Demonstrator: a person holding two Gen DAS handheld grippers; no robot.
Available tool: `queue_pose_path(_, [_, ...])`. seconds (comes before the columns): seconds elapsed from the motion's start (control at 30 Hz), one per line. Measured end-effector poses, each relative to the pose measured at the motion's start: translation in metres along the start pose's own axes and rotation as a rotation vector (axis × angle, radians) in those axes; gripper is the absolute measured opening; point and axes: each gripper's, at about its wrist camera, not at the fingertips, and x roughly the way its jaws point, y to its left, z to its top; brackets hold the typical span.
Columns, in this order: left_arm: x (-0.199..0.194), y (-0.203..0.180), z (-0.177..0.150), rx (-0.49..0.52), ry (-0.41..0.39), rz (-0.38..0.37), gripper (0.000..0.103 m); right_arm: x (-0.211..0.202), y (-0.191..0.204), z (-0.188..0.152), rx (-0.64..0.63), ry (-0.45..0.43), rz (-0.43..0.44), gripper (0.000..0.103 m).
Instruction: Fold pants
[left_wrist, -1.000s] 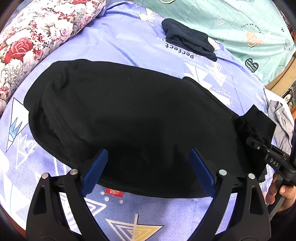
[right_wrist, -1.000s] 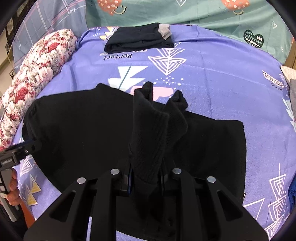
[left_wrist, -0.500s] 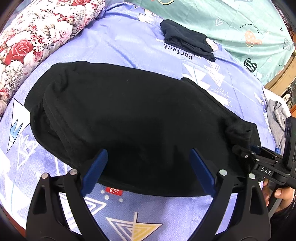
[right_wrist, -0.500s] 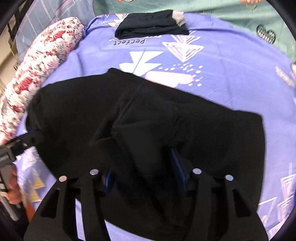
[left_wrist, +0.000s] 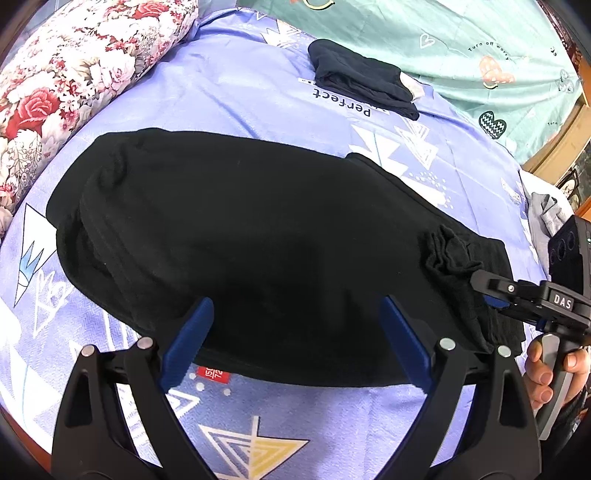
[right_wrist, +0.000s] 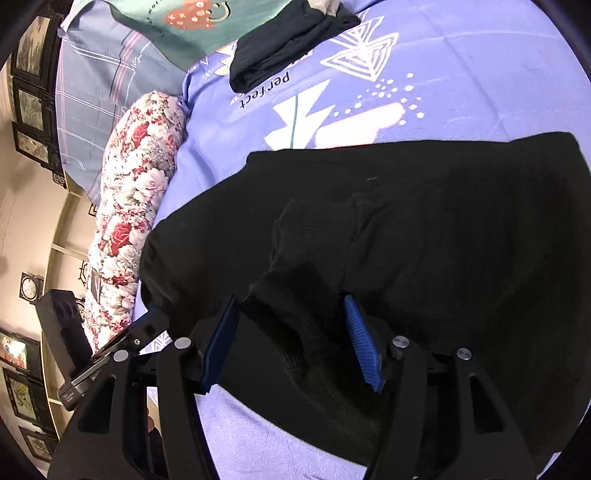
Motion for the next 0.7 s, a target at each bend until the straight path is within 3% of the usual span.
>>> queue_pose_path(0.07, [-0.001,-0.001,0.000,0.000,-0.003,0.000,0.093,-0.008,0.001,-0.002,0.004,-0.025,0.003,0.058])
queue_pose_path(0.13, [-0.001,-0.002,-0.001,0.001,-0.003,-0.003,0.093,-0.016,0.002,-0.004,-0.012,-0.048,0.009,0.050])
queue_pose_path(0.2, [0.002,-0.006,-0.003,0.011,0.006,-0.002,0.093,-0.021,0.006,-0.007,-0.064,-0.060,-0.042,0.028])
queue_pose_path(0.27, [0.006,-0.009,-0.005,0.025,0.020,0.003,0.093,-0.020,0.006,-0.010,-0.089,-0.057,-0.079,0.021])
queue_pose_path(0.47, [0.009,-0.016,-0.009,0.043,0.036,0.003,0.093,0.002,0.005,-0.022,-0.119,0.012,-0.081,0.013])
queue_pose_path(0.7, [0.011,-0.023,-0.010,0.053,0.046,0.007,0.093,0.020,0.008,-0.024,-0.170,0.025,-0.142,0.013])
